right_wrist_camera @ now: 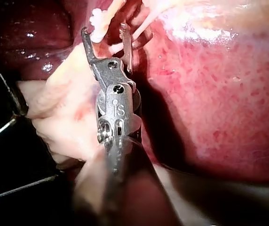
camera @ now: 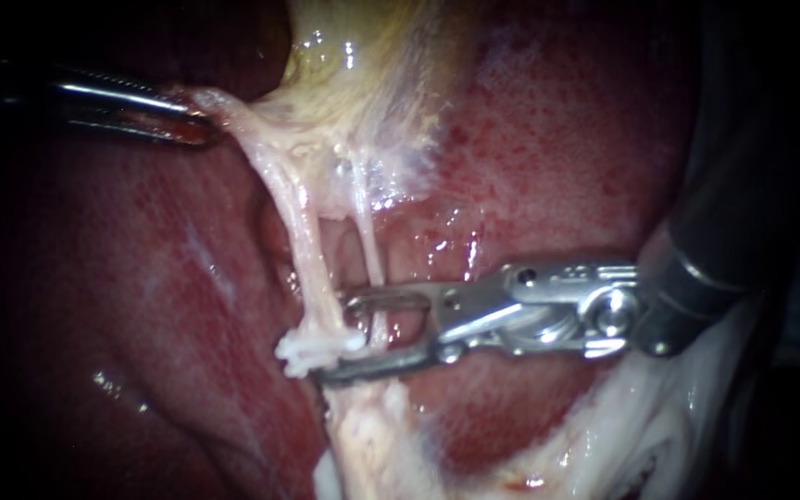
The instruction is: Going back second clip left tube
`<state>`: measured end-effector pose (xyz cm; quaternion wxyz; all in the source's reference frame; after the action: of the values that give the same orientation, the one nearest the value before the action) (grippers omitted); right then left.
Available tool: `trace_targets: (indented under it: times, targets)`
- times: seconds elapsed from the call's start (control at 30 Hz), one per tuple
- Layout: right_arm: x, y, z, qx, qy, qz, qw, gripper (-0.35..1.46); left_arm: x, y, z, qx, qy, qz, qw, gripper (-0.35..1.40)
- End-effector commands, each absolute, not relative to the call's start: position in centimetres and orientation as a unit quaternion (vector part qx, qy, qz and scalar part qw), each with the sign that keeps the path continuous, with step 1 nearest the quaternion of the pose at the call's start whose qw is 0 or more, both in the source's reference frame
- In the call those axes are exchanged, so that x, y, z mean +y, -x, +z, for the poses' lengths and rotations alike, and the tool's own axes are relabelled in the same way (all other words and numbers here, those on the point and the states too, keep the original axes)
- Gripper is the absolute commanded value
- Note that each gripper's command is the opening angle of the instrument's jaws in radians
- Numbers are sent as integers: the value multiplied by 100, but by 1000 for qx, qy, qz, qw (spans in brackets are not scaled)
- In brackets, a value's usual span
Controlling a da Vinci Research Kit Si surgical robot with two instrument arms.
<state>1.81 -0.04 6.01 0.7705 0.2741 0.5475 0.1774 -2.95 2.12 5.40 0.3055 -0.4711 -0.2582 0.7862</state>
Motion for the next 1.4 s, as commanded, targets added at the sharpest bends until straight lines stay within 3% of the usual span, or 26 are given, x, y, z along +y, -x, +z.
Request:
trace_targets:
  times: [0.03, 0.23, 0.43, 0.87, 1.4]
  targets:
    - [-2, -172, 594, 551, -264, 167, 773, 50, 213, 295, 539, -258, 471, 786, 305, -35]
    - [5, -129, 573, 562, -221, 122, 788, 50, 213, 294, 539, -258, 471, 786, 305, -35]
    - [13, -93, 564, 534, -204, 92, 815, 50, 213, 294, 540, -258, 471, 786, 305, -35]
    - [35, -58, 547, 530, -183, 92, 823, 50, 206, 302, 553, -252, 471, 788, 306, -35]
    - [34, -53, 545, 530, -182, 91, 823, 50, 189, 324, 592, -252, 469, 792, 300, -35]
